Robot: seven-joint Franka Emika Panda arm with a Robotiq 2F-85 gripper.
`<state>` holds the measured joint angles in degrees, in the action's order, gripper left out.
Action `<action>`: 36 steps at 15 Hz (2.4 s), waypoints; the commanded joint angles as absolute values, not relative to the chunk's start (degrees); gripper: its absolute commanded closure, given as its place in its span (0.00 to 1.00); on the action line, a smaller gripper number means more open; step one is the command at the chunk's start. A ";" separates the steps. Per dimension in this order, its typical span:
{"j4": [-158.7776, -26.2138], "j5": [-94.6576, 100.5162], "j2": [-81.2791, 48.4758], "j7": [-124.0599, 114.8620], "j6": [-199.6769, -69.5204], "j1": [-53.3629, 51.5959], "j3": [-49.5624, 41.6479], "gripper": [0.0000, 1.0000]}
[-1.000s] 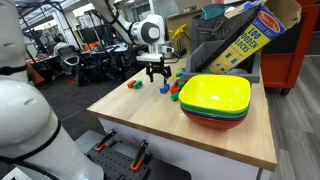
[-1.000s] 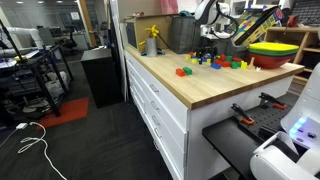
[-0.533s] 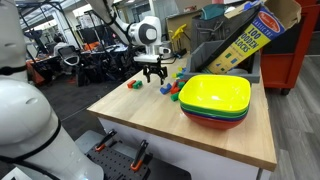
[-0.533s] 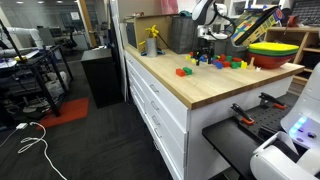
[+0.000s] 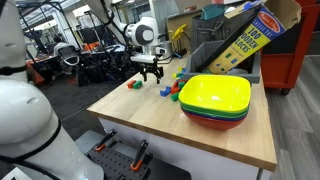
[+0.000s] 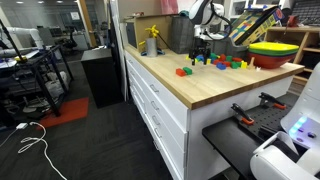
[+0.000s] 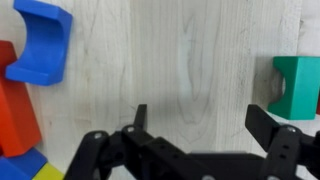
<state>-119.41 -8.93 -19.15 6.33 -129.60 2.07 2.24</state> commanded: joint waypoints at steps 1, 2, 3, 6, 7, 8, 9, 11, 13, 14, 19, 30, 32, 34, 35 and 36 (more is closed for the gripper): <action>-119.89 -8.71 -17.41 5.07 -131.02 2.78 0.66 0.00; -119.89 -8.12 -17.33 4.89 -131.18 2.83 0.16 0.00; -119.98 -7.33 -17.43 4.67 -131.49 2.81 -0.38 0.00; -120.48 -5.31 -17.25 3.69 -131.49 2.55 -1.65 0.00; -120.75 -4.49 -17.09 3.00 -131.65 2.34 -2.00 0.00; -120.91 -3.67 -16.88 2.14 -131.64 2.20 -2.26 0.00; -121.13 -1.94 -16.51 0.80 -131.68 1.82 -2.63 0.00; -121.70 1.74 -15.77 -2.19 -131.60 0.98 -3.22 0.00; -122.63 4.66 -14.71 -5.12 -131.34 0.31 -3.46 0.00; -123.11 5.99 -14.15 -6.70 -131.13 -0.05 -3.58 0.00; -125.46 7.58 -12.40 -10.32 -130.71 -0.69 -3.16 0.00; -126.47 8.40 -13.76 -12.43 -130.87 -0.69 -3.75 0.00; -126.46 8.23 -14.00 -12.29 -130.94 -0.67 -3.73 0.00; -126.48 7.52 -14.10 -11.96 -131.00 -0.59 -3.52 0.00; -126.48 7.02 -14.20 -11.74 -130.97 -0.53 -3.38 0.00; -126.51 6.71 -14.30 -11.55 -131.03 -0.48 -3.28 0.00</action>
